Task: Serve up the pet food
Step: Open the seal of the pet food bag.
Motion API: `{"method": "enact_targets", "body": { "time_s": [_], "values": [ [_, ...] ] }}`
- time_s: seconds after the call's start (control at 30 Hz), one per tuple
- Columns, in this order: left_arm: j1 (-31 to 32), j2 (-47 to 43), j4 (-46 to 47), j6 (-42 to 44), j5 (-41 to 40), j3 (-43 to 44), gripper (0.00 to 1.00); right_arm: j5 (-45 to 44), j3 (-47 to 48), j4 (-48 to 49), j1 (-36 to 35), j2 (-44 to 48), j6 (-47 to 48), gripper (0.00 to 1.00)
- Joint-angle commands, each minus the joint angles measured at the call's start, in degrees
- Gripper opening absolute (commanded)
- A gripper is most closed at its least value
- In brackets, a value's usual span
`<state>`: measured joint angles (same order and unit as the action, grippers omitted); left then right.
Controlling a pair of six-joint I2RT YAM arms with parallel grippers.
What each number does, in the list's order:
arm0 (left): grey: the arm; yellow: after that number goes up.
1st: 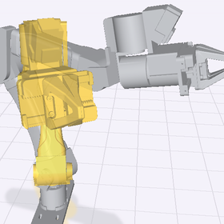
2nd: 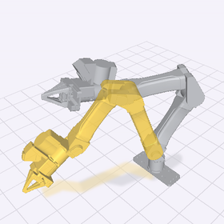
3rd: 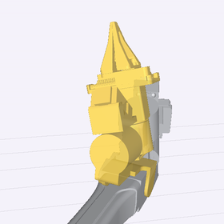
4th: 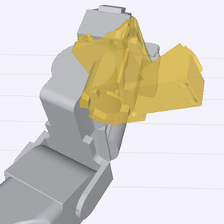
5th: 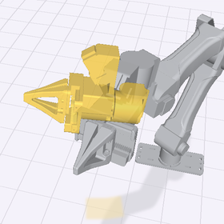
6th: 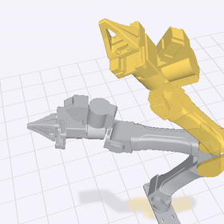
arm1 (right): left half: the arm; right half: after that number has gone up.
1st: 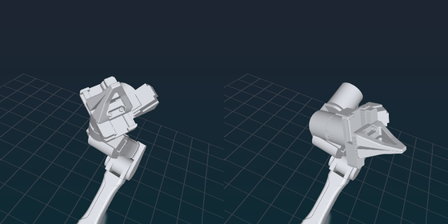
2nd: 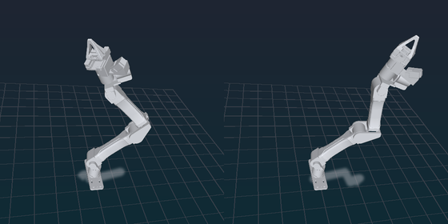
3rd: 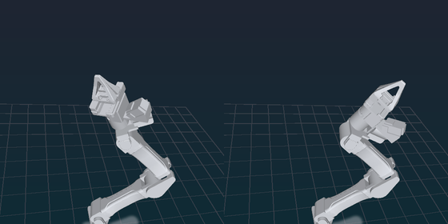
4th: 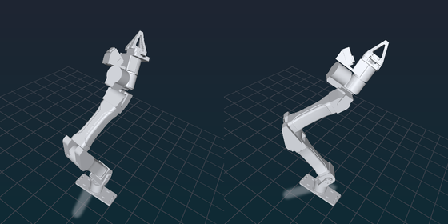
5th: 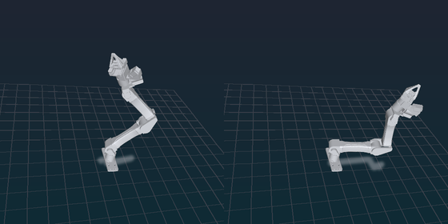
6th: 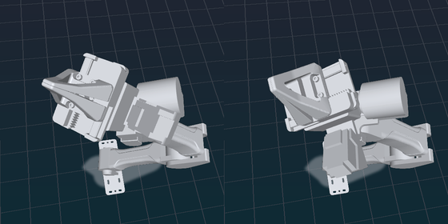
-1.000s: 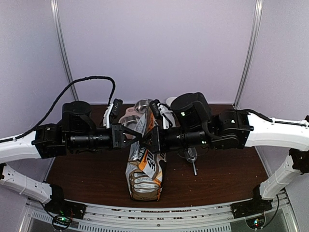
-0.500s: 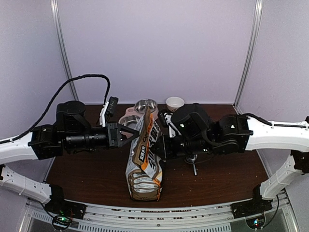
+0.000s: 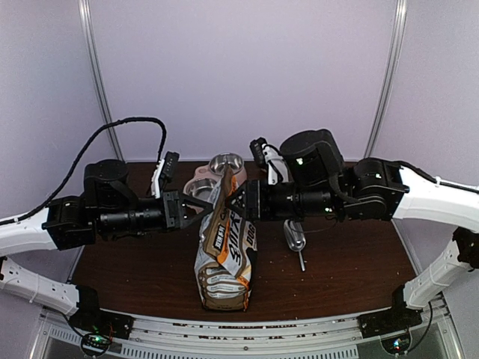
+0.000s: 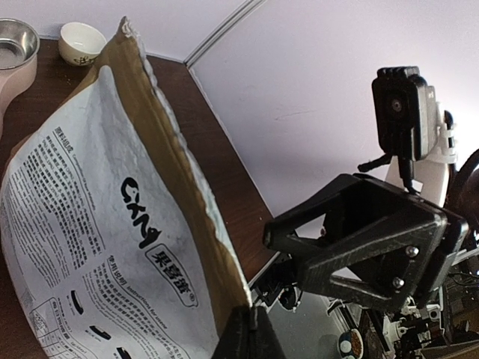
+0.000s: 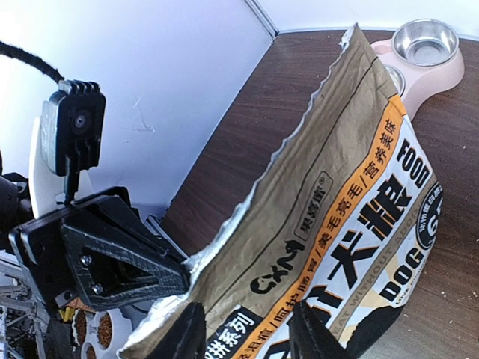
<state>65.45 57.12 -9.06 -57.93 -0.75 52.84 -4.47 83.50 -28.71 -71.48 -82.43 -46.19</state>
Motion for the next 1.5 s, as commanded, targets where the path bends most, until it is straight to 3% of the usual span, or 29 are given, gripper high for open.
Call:
{"method": "enact_targets", "body": {
  "time_s": [0.0, 0.2, 0.47, 1.1, 1.27, 1.47],
  "values": [
    [0.20, 0.49, 2.80, -0.16, 1.16, 0.07, 0.00, 1.09, 3.61, 0.47, 0.42, -2.22, 1.75, 0.42],
    [0.20, 1.01, 3.76, -0.11, 2.17, 0.16, 0.00, 1.72, 4.89, 1.01, 0.99, -3.50, 2.46, 0.44],
    [0.20, 1.56, 4.41, 0.19, 2.92, 0.42, 0.00, 2.26, 5.47, 2.14, 2.08, -4.71, 2.50, 0.37],
    [0.20, 2.71, 4.31, 1.14, 3.84, 1.49, 0.00, 5.66, 4.96, 3.46, 2.65, -7.55, 2.00, 0.32],
    [0.23, 2.99, 4.25, 1.54, 4.20, 1.87, 0.00, 6.26, 4.20, 3.00, 2.64, -8.39, 1.73, 0.27],
    [0.20, 2.33, 4.06, 1.45, 2.74, 1.58, 0.00, 6.31, 1.63, 3.38, 2.59, -8.14, 0.41, 0.12]
  ]
}}
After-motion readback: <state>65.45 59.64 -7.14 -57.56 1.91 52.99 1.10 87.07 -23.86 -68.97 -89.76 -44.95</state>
